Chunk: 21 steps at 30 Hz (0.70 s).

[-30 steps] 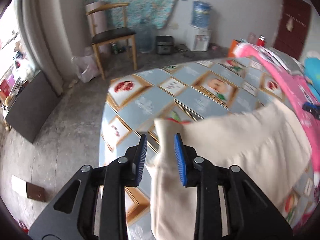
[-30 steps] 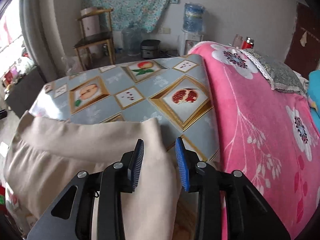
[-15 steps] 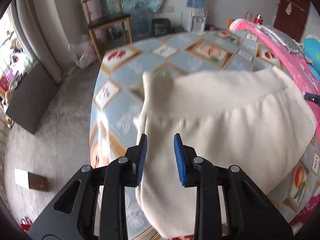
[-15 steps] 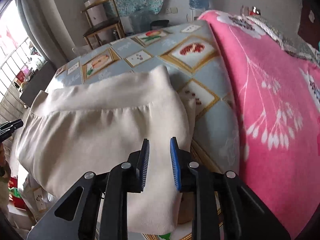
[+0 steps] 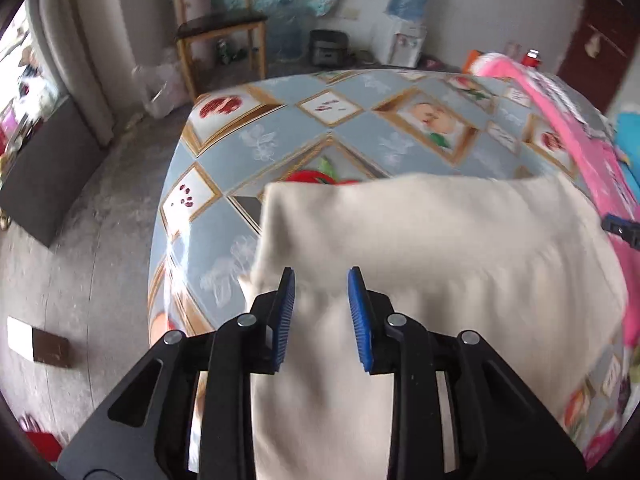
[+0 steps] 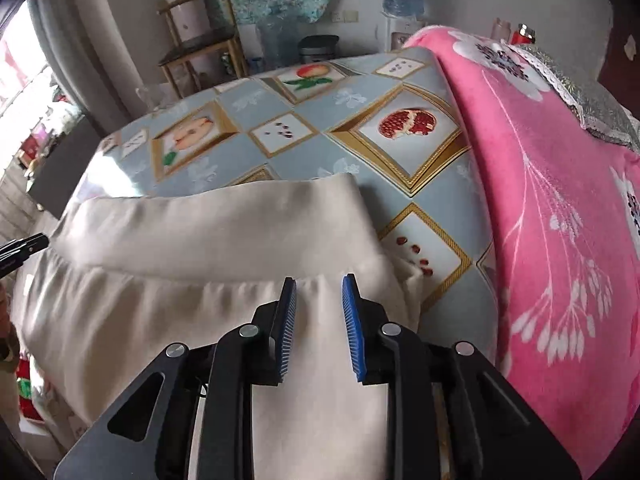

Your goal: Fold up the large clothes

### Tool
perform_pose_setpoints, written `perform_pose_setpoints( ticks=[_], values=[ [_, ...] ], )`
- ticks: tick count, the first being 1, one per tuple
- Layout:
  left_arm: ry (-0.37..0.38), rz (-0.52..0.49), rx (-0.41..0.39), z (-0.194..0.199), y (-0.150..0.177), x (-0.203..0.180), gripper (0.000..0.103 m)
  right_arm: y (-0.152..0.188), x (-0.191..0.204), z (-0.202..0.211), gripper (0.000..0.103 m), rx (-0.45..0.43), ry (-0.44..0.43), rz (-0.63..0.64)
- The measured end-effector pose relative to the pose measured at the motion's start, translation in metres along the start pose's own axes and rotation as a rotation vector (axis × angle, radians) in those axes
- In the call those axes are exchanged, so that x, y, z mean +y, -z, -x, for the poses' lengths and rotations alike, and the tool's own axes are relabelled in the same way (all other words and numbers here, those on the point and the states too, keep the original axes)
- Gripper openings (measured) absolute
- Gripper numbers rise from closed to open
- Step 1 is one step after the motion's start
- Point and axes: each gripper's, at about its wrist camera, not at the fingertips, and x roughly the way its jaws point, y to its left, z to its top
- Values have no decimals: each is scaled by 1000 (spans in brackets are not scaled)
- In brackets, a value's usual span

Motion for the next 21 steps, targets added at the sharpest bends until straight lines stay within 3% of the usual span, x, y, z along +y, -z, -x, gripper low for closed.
perform_pose_setpoints(
  ticks=[1,4,7,8,10,12,15,17,19,21],
  values=[
    [23,-38,-7,11,9,-12,27,14,12,13,37,-12,-26,28],
    [69,-144,-26,31,37,-44,27,51,42,25,43,-4,-73,96],
    [-5,-185,4,17,69,-56,28,88,46,5,43,49,17,121],
    [-27,-157,40,7,75,-50,28,97,39,-1,43,37,-10,94],
    [-6,-97,21,8,81,-36,28,97,29,5,44,36,-42,20],
    [-48,-94,-8,20,79,-34,25,90,43,19,44,5,10,29],
    [69,-77,-67,44,78,-49,24,85,84,36,44,-63,-95,90],
    [113,-130,-82,49,80,-76,24,83,118,35,44,-83,-161,137],
    [124,-196,-79,43,86,-106,25,85,146,23,44,-81,-174,179],
    [67,-245,-52,24,95,-124,27,93,165,-5,44,-44,-137,224]
  ],
)
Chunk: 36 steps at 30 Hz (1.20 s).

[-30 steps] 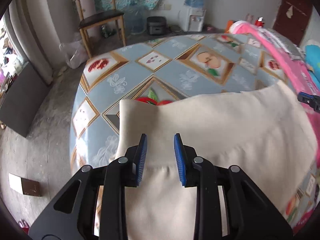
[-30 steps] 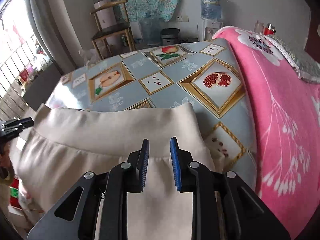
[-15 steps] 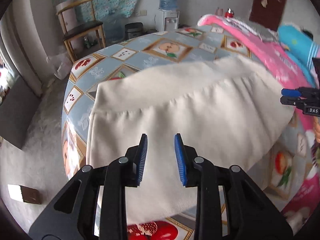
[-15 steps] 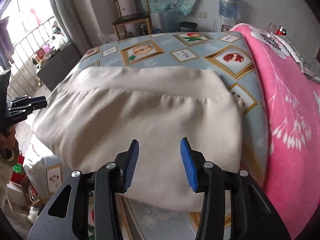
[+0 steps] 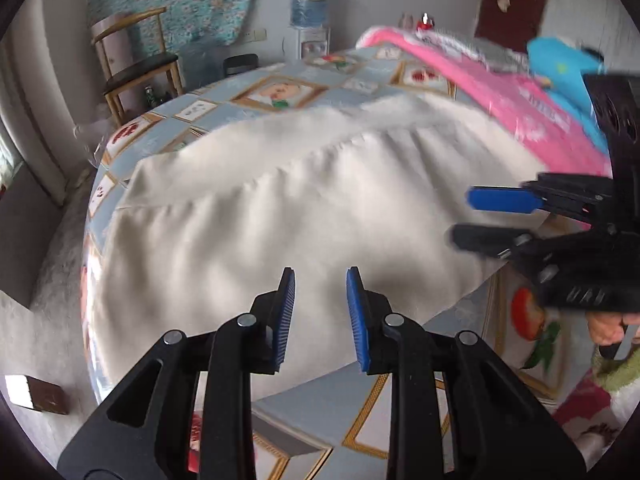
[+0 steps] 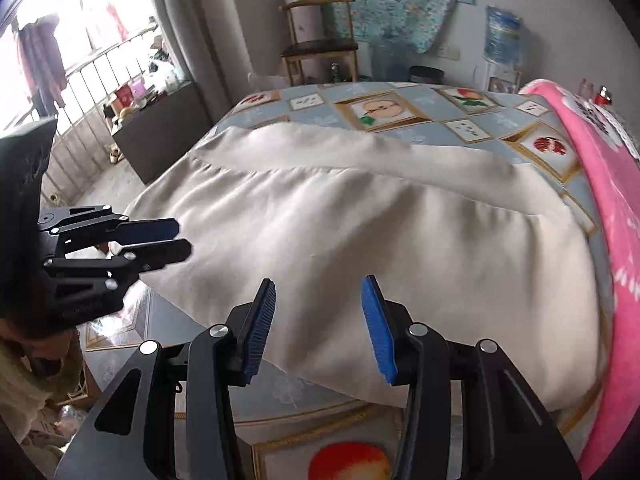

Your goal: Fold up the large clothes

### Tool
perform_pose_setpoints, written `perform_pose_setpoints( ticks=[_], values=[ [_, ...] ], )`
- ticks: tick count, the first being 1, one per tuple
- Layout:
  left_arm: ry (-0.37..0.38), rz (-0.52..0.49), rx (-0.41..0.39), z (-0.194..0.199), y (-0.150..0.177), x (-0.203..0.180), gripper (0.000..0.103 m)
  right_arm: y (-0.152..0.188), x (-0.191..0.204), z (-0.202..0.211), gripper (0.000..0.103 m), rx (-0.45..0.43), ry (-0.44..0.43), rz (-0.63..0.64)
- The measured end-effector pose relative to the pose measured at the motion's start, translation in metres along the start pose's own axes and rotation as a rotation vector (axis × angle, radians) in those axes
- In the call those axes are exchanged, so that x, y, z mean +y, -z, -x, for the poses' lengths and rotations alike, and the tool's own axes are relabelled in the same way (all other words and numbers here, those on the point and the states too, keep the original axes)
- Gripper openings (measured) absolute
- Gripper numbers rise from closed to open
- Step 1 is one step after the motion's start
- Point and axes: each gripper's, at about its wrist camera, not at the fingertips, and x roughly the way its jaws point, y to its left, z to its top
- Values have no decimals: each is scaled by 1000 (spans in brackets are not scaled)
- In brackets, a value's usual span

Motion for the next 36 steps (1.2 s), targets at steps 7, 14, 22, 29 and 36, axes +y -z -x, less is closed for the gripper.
perform_pose_setpoints(
  ticks=[7,14,22,29,36],
  values=[
    [29,54,-25,5,9,8,28,9,1,20,43,-45,-43,-51],
    [66,113,-29,-5,25,17,28,25,16,5,43,-26,-12,15],
    [19,274,-50,20,56,87,27,64,-90,44,43,-70,198,-236],
    [-16,309,-101,37,50,87,27,66,-94,80,44,-165,228,-271],
    [-64,375,-45,19,66,105,31,88,-133,63,45,-88,237,-385]
  ],
)
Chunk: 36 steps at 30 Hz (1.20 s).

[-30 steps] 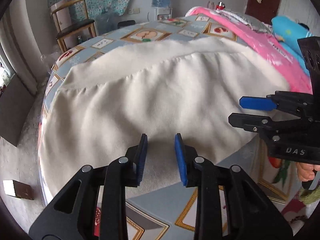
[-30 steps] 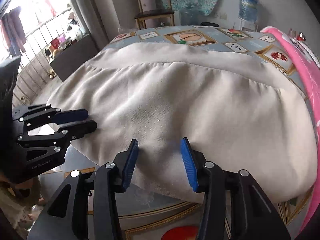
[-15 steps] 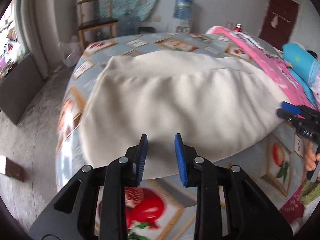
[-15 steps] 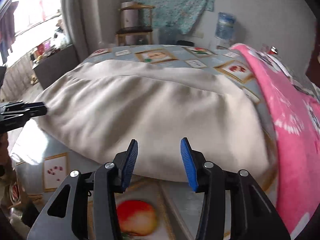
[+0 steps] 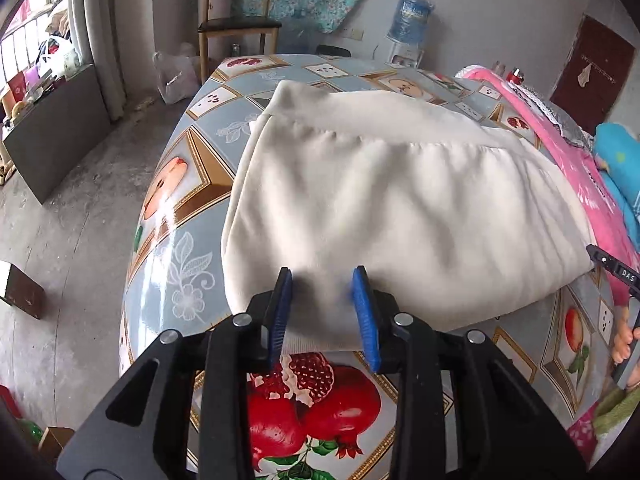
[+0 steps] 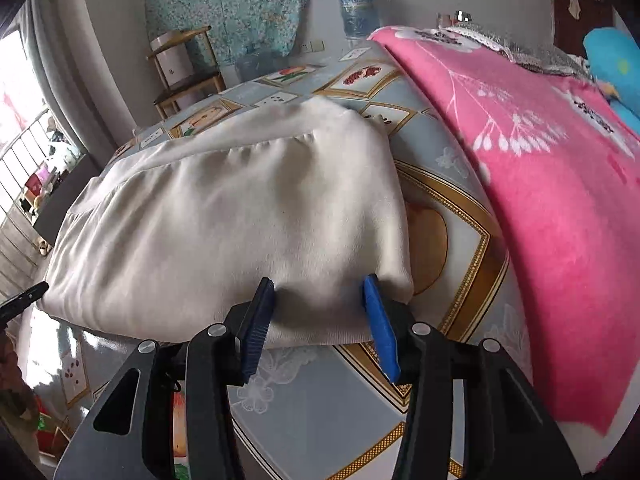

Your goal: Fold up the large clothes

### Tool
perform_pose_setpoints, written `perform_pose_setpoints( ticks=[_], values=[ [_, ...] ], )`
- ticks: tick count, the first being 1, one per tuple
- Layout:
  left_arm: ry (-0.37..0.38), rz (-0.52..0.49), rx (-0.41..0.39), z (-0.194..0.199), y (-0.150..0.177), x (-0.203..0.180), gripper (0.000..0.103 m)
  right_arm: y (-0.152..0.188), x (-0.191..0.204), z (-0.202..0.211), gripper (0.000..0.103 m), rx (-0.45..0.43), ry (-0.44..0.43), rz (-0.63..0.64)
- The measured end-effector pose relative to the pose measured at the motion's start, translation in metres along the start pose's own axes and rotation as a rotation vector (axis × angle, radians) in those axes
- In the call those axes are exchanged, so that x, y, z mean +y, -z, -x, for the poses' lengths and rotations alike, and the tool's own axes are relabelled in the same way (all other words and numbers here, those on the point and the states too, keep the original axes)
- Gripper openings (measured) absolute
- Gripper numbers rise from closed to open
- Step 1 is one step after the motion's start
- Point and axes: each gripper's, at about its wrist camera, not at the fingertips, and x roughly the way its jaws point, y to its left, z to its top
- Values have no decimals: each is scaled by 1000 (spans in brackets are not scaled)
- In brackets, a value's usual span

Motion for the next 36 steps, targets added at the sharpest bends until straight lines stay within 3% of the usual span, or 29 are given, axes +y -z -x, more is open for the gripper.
perform_pose_setpoints(
  ticks=[3,5,7,8,10,13,20,24,29,32,36],
  values=[
    [-4,19,-33,22,-1,-3,30,-2,4,29,47,-37,-31,-14],
    [-14,-2,-74,46,3,-10,33,4,10,58,58,-87,-36,-12],
    [-22,-22,-106,69,9,-18,48,15,18,84,74,-134,-71,-20],
    [-30,-29,-124,82,14,-24,54,21,24,95,76,-145,-92,-17],
    [-43,-38,-151,103,25,-36,75,35,37,112,83,-150,-116,-5],
    [-60,-44,-171,125,42,-54,85,59,59,128,87,-132,-132,18],
    [-76,-36,-153,143,65,-92,92,90,104,155,95,-139,-71,99],
    [-86,-79,-170,147,74,-111,94,92,115,174,97,-198,-35,130],
    [-83,-76,-182,151,76,-122,95,87,115,177,97,-199,12,120],
    [-119,-84,-194,152,78,-127,95,86,116,178,97,-205,55,124],
    [-230,-109,-177,146,80,-137,95,88,119,176,97,-213,136,154]
  ],
)
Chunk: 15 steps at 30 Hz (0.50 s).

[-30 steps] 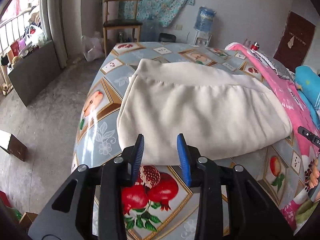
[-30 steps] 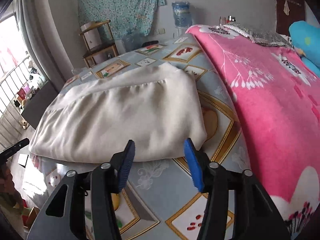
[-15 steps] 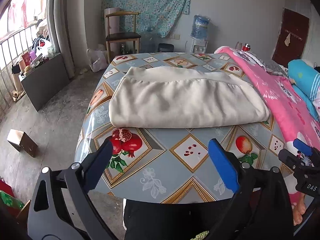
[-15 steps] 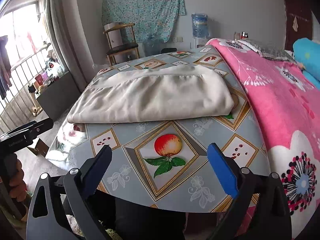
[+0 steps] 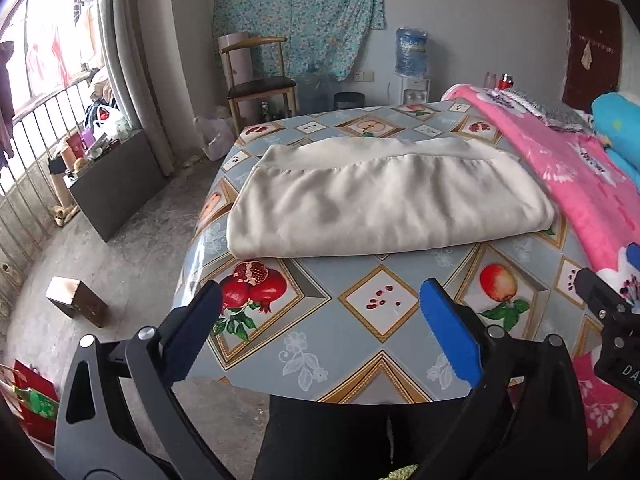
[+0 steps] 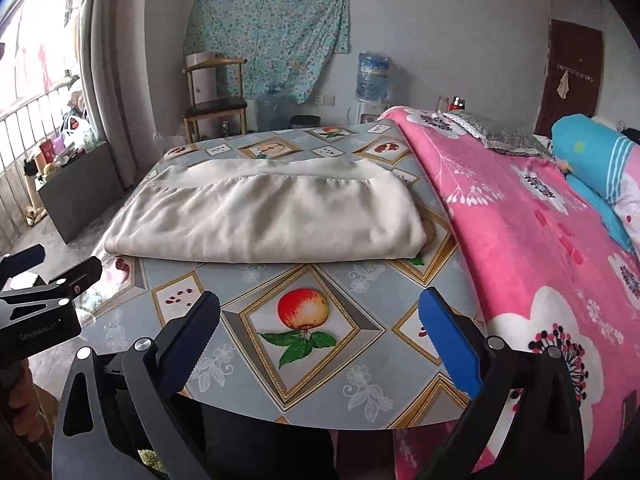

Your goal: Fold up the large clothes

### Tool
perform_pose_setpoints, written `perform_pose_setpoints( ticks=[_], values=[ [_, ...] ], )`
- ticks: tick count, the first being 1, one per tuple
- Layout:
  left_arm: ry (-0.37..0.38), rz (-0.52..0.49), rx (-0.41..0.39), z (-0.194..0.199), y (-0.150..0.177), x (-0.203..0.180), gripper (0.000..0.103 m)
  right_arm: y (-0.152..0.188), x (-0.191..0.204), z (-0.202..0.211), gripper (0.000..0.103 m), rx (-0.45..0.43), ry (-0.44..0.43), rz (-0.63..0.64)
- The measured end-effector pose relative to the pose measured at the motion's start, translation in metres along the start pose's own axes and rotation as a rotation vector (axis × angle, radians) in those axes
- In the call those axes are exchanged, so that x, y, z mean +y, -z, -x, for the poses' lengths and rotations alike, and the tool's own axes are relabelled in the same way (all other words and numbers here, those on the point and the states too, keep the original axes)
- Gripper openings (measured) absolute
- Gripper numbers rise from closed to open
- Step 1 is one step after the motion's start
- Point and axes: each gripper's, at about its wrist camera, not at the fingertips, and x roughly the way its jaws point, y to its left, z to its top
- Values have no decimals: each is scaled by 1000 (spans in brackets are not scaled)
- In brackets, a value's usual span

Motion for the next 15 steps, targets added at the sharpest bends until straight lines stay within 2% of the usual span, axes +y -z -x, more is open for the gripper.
perform_pose_setpoints(
  ticks=[5,8,15],
  values=[
    [22,15,75,-11,2,-2,95,-2,2,-3,97,23,10,13],
    [-7,26,81,-12,3,-2,95,-2,3,-5,97,23,24,2],
    [33,82,112,-15,6,2,95,4,6,-17,97,70,2,-16]
  ],
)
